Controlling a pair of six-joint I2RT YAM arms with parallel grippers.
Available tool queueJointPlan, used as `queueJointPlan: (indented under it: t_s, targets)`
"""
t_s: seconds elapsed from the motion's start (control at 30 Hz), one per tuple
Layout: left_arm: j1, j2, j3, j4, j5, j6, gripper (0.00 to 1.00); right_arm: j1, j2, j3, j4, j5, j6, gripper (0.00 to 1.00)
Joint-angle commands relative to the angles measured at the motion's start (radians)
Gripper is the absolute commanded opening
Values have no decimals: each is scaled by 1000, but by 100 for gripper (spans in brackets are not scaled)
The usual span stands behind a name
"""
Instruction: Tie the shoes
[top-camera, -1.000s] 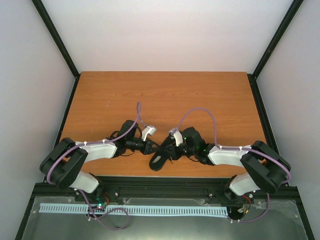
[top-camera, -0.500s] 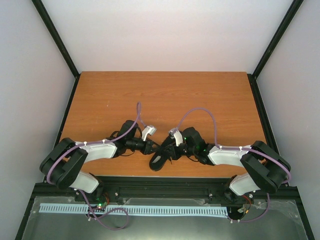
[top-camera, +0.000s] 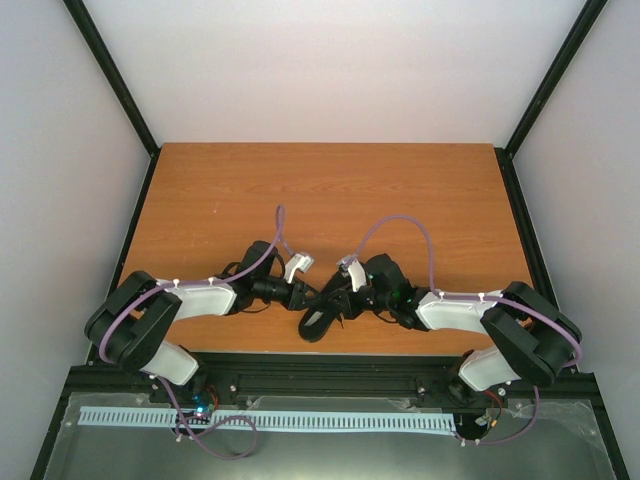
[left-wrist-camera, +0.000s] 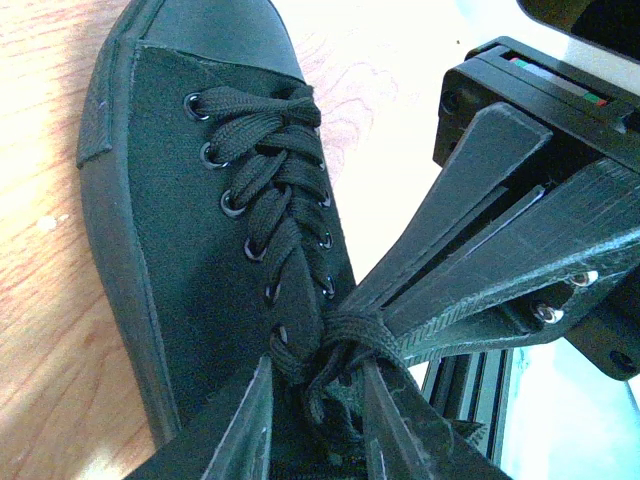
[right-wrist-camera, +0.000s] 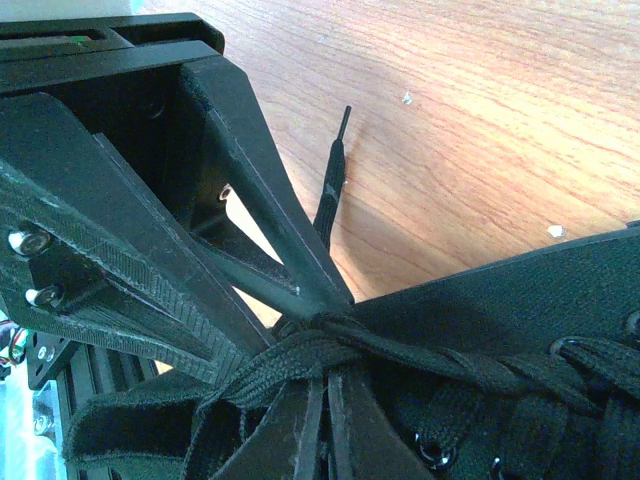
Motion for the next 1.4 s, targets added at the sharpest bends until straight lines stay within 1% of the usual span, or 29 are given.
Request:
queueJointPlan:
  t_s: [0.0, 0.2, 0.23, 0.3, 0.4, 0.6, 0.67, 0.7, 0.77, 0.97, 1.03, 1.1, 1.17, 1.23, 1.37]
  targets:
    - [-8, 9, 22, 55, 39, -6, 29, 6, -7, -1, 95, -24, 10, 3]
    - [-8, 10, 20, 75, 52, -17, 20, 6, -2, 0, 98, -44, 10, 3]
    - [-7, 8, 19, 77, 53, -18, 18, 6, 0, -1, 99, -44, 10, 3]
    - [-8, 1, 16, 78, 49, -20, 9, 6, -1, -3, 99, -40, 11, 3]
    - [-7, -10, 12, 74, 35, -22, 1, 6, -7, -6, 97, -33, 13, 3]
    - [-5, -76, -19, 67, -55, -37, 1, 6, -38, -6, 57, 4, 6, 3]
    - [-1, -99, -30, 60, -92, -41, 1, 6, -51, -8, 32, 20, 2, 5]
    - [2, -108, -35, 58, -100, -44, 1, 6, -58, -10, 21, 29, 2, 7]
    - [7, -117, -41, 56, -106, -46, 1, 6, -78, -14, -5, 44, 1, 18]
    - [10, -113, -38, 42, -122, -53, 1, 4, -171, -33, -90, 110, -5, 37]
    - [11, -115, -40, 43, -122, -54, 1, 7, -210, -37, -118, 129, -8, 48]
    - [11, -115, -38, 44, -117, -55, 1, 29, -248, -26, -168, 189, -10, 56]
    - [11, -112, -38, 43, -115, -57, 1, 82, -283, -5, -214, 279, -1, 65]
    - [12, -110, -38, 46, -110, -58, 1, 141, -295, 9, -241, 372, 31, 66]
    - [12, -106, -37, 45, -110, -58, 1, 241, -261, 35, -264, 483, 94, 62]
